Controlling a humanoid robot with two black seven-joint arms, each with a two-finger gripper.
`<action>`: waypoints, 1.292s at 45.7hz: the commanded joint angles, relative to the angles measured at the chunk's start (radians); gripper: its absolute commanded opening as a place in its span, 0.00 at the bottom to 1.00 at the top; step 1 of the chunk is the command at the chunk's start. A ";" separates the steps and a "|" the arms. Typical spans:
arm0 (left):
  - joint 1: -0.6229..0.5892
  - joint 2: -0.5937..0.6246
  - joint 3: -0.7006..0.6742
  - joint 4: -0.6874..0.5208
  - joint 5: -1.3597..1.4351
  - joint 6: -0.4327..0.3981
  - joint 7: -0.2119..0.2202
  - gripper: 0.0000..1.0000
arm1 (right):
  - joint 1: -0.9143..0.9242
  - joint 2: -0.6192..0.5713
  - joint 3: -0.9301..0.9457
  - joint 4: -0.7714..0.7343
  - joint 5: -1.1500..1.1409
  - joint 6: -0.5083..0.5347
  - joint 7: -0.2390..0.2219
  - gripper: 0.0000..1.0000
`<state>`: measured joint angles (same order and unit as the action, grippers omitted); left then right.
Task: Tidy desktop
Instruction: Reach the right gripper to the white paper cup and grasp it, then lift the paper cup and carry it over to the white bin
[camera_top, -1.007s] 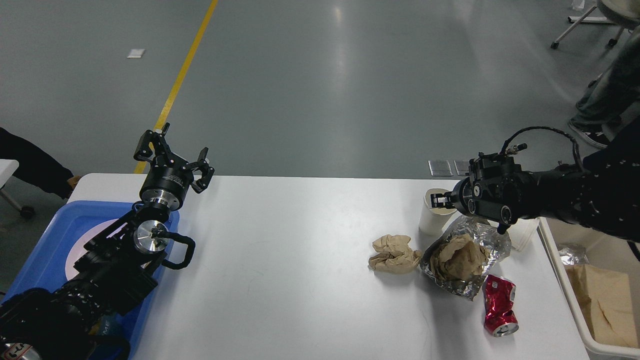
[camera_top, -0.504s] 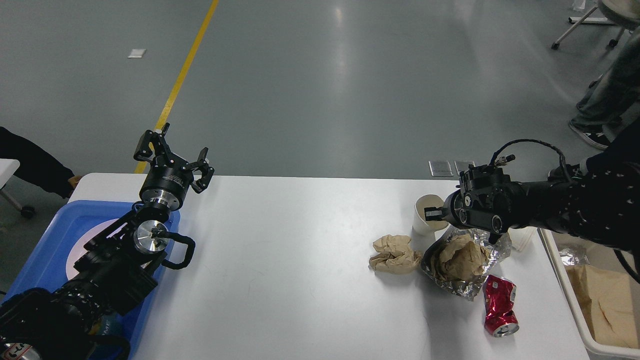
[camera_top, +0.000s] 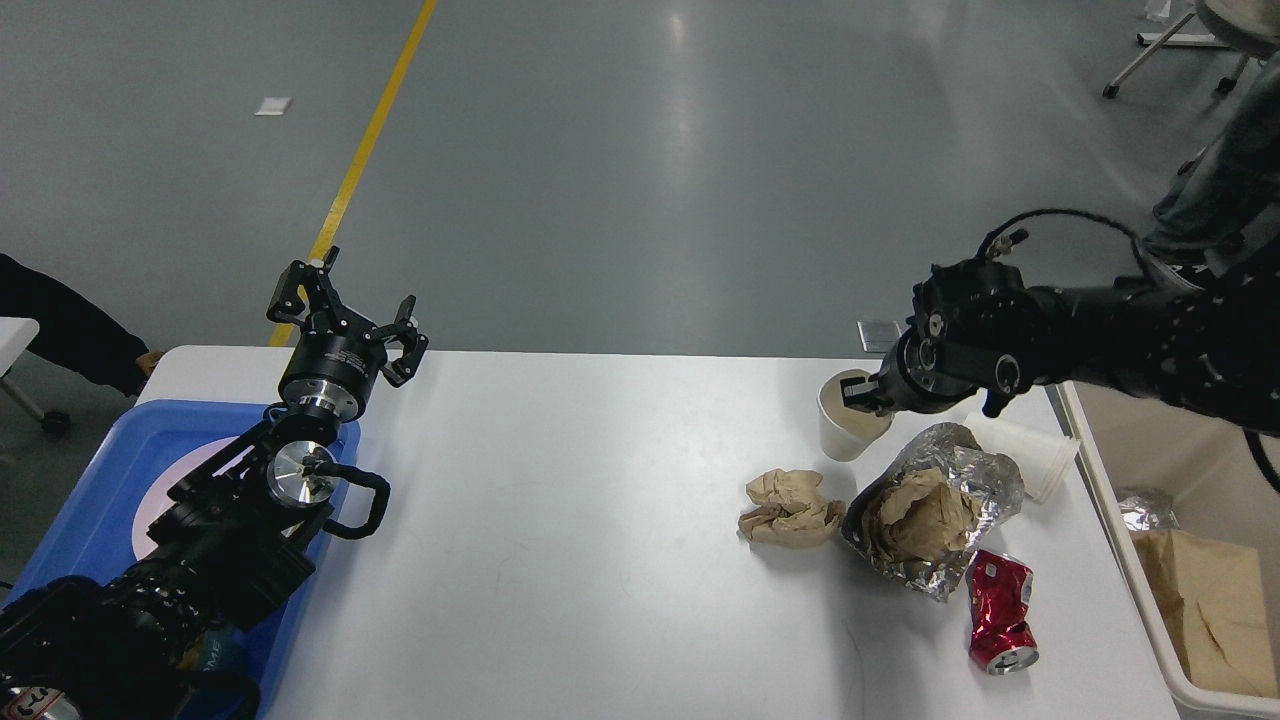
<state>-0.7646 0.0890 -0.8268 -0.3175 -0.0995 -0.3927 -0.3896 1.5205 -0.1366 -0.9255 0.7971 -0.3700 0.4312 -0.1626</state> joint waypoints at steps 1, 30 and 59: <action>-0.001 0.000 0.000 0.000 0.000 0.000 0.000 0.96 | 0.118 -0.052 0.033 0.050 0.002 0.093 0.002 0.00; -0.001 0.000 0.000 0.000 0.000 0.000 0.000 0.96 | 0.871 -0.195 0.025 0.217 0.003 0.529 0.000 0.00; -0.001 0.000 0.000 0.000 0.000 0.000 0.000 0.96 | 0.359 -0.409 -0.455 -0.033 -0.026 0.512 -0.003 0.00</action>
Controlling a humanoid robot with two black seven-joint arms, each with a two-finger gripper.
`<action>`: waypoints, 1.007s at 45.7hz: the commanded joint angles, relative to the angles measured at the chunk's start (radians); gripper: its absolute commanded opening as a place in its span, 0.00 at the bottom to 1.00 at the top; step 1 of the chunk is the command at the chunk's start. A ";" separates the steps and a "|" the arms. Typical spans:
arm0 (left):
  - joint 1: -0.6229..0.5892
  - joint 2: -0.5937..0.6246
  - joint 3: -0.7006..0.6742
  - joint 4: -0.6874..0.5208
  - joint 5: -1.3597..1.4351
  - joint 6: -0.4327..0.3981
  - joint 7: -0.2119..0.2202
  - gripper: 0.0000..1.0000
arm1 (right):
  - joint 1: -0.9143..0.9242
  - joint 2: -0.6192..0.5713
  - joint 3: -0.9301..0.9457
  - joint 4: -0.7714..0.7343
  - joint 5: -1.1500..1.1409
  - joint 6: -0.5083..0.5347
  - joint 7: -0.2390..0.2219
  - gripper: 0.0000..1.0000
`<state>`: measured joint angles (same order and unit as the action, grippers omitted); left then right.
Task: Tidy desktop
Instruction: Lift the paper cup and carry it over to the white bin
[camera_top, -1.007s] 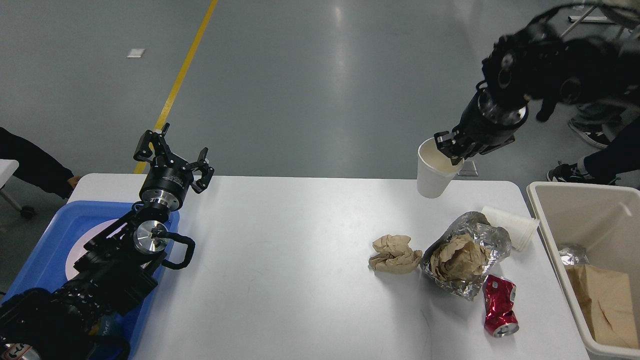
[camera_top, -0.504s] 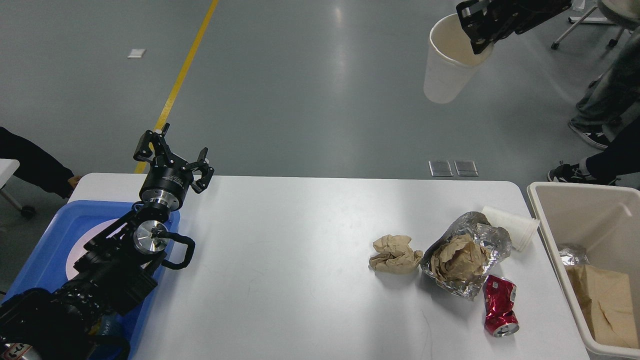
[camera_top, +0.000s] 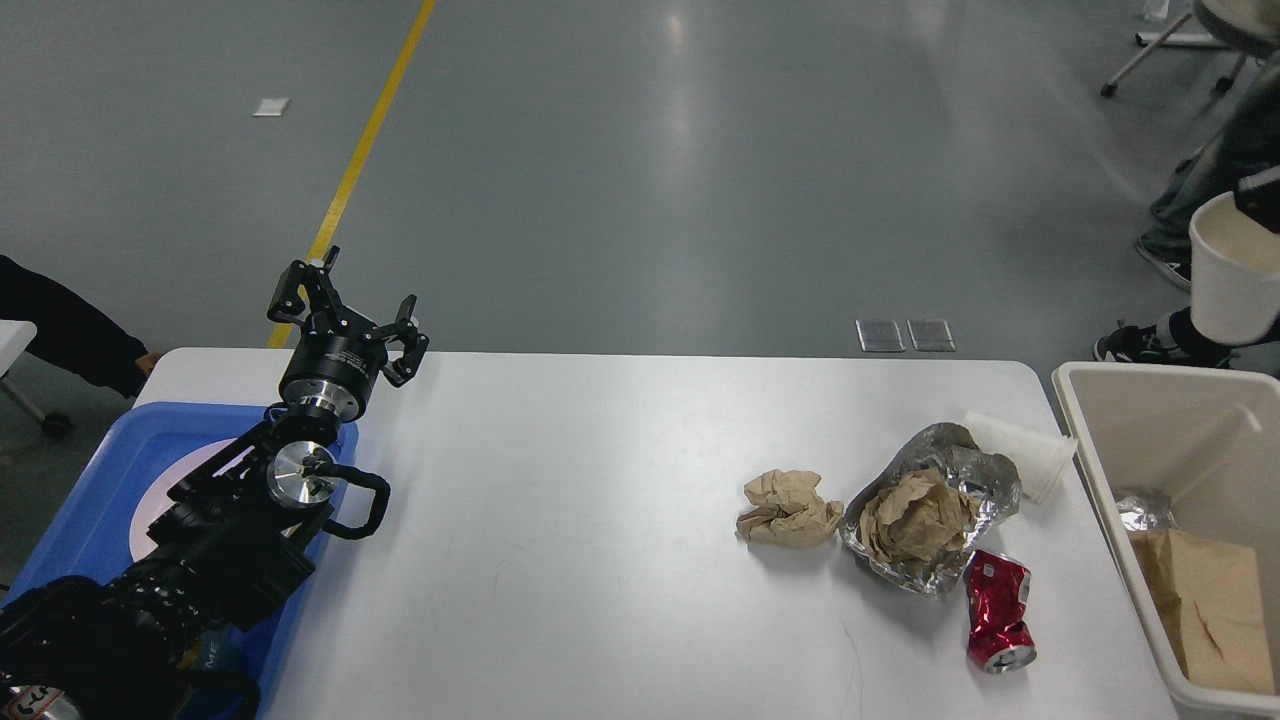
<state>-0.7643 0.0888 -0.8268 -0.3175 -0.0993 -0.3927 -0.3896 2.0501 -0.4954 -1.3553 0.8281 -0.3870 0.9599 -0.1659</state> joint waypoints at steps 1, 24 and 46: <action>-0.001 -0.001 0.000 0.000 0.000 0.000 0.000 0.96 | -0.204 -0.058 -0.024 -0.075 -0.013 -0.050 0.000 0.00; -0.001 0.000 0.000 0.000 0.000 0.000 0.000 0.96 | -0.818 0.006 0.002 -0.236 -0.016 -0.641 0.000 0.00; -0.001 0.000 0.000 0.000 0.000 0.000 0.000 0.96 | -0.938 0.017 0.099 -0.313 -0.001 -0.840 0.002 0.65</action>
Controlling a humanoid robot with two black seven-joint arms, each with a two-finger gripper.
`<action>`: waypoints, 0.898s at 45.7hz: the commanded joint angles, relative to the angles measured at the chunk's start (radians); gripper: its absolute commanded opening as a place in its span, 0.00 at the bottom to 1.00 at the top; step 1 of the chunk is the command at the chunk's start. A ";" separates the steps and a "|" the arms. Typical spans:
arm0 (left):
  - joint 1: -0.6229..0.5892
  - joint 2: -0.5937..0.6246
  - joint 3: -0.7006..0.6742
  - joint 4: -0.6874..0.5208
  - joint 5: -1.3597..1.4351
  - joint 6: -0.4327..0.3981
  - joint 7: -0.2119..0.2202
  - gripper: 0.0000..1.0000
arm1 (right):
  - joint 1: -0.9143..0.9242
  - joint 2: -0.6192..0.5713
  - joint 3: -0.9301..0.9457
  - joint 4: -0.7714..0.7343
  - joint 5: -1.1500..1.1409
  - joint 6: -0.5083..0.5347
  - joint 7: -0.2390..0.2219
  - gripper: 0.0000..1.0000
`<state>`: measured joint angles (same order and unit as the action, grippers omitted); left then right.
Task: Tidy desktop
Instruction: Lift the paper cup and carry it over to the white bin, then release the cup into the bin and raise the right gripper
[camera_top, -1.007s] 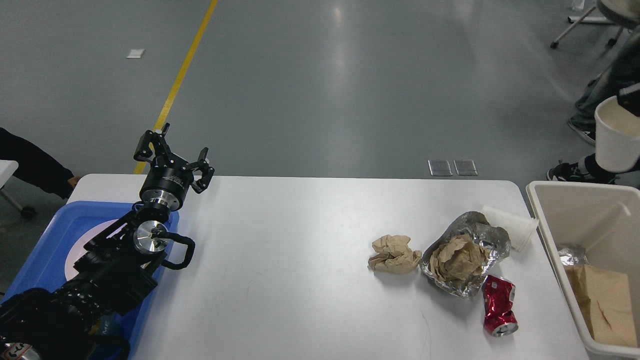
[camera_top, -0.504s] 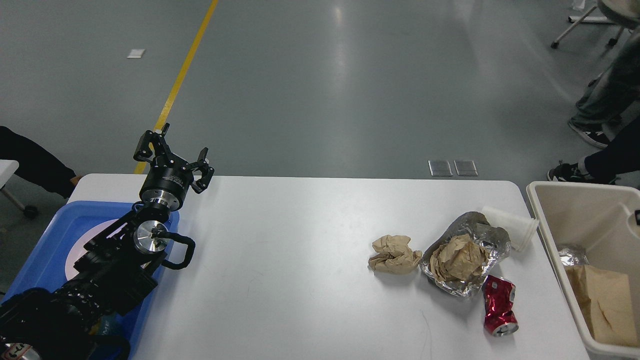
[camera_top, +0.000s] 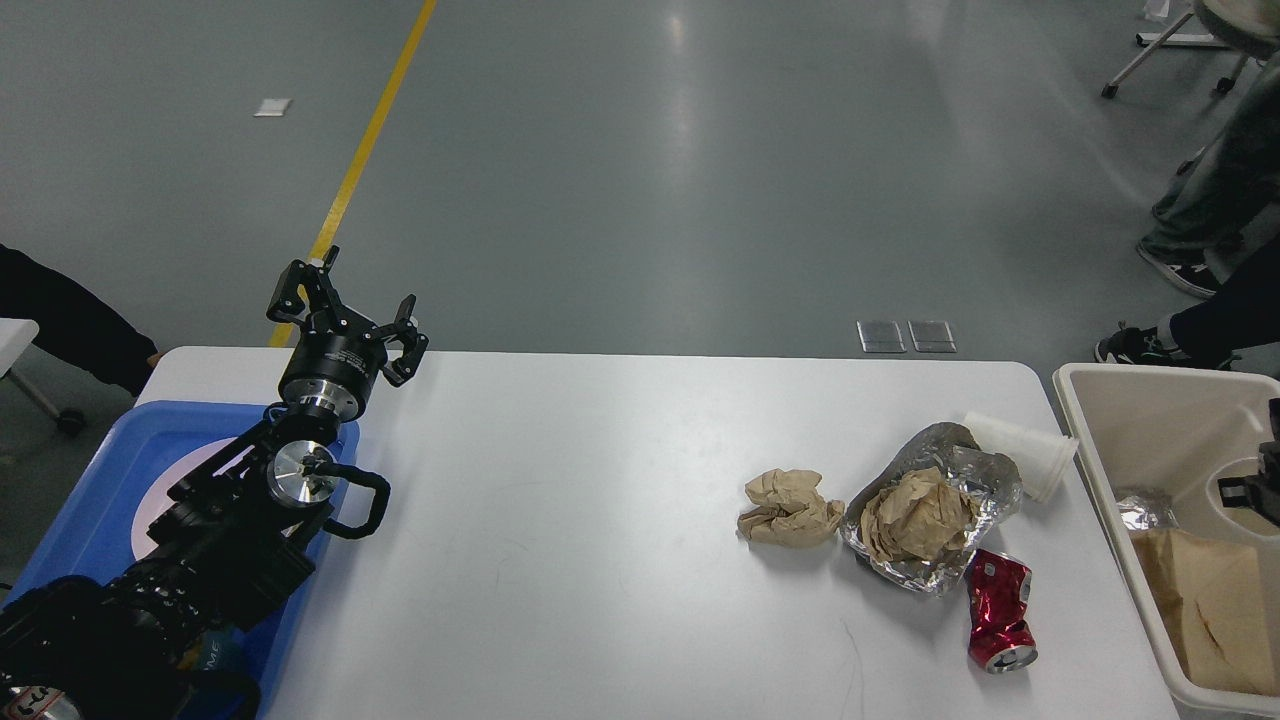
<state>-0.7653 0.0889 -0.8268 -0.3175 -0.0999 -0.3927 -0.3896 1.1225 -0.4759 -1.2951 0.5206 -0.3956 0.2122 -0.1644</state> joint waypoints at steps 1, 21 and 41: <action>0.000 0.000 0.000 0.000 0.000 0.000 0.000 0.96 | -0.013 -0.004 0.052 -0.005 0.008 -0.108 0.000 0.74; 0.000 0.000 0.000 0.000 0.000 0.000 0.000 0.96 | -0.003 -0.017 0.155 0.016 0.009 -0.120 0.000 1.00; 0.000 0.000 0.000 0.000 0.000 0.000 0.000 0.96 | 0.733 -0.093 0.155 0.202 0.006 0.671 0.002 1.00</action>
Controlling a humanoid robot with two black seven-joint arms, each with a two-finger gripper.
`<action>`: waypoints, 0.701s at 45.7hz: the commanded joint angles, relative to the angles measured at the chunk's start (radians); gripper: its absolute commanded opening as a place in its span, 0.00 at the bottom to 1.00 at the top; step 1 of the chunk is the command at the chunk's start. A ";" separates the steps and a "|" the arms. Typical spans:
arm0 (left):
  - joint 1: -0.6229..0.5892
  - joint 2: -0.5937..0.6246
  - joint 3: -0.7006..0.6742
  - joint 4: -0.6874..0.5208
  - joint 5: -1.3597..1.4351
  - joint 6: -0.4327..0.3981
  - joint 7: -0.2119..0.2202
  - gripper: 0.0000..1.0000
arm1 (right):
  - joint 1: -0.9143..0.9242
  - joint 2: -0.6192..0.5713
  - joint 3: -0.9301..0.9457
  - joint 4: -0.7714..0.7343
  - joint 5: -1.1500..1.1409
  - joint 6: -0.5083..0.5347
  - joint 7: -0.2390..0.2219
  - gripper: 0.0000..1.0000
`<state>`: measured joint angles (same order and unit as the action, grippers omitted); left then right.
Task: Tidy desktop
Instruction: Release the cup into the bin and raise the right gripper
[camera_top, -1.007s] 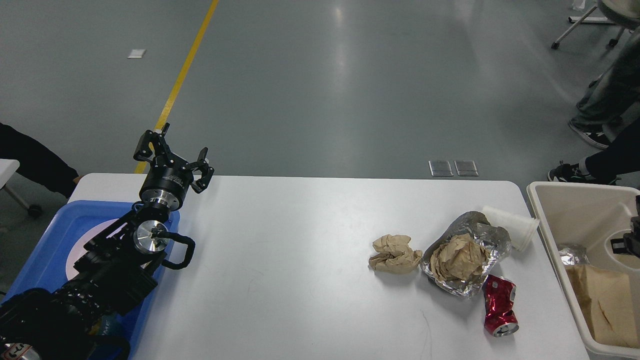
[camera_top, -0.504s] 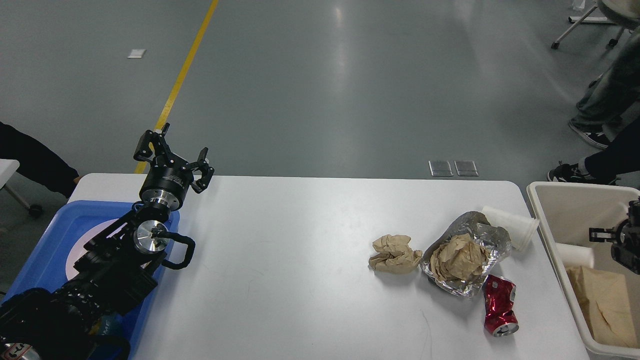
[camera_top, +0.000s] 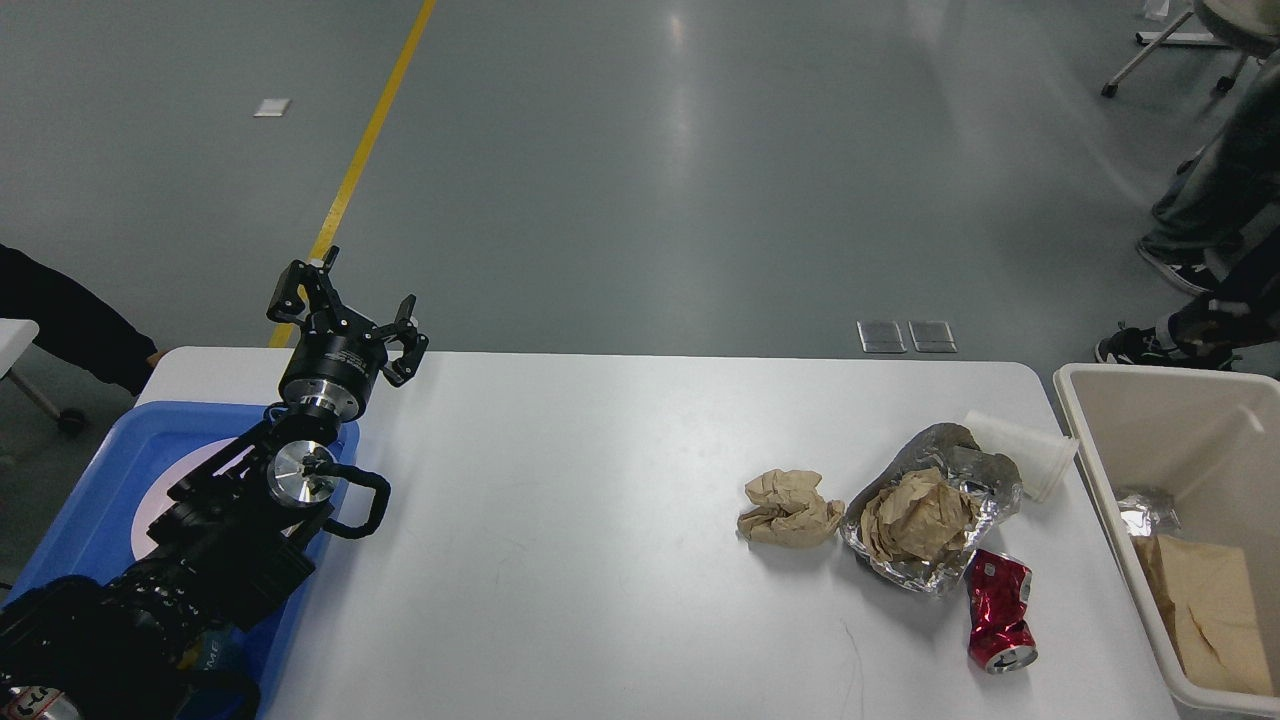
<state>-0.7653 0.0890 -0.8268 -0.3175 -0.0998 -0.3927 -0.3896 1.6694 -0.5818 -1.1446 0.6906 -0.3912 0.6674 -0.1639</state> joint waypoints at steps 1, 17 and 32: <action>0.000 0.000 0.000 0.000 0.000 0.000 0.000 0.96 | 0.217 0.019 0.006 0.042 0.003 0.251 0.001 1.00; 0.000 0.000 0.000 0.000 0.000 0.000 0.000 0.96 | 0.584 0.278 0.009 0.219 0.038 0.292 0.003 1.00; 0.001 0.000 0.000 0.000 0.000 0.000 0.000 0.96 | 0.607 0.289 0.051 0.262 0.041 0.292 0.003 1.00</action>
<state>-0.7646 0.0889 -0.8268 -0.3175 -0.0996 -0.3927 -0.3896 2.2834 -0.2871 -1.0989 0.9511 -0.3498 0.9600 -0.1610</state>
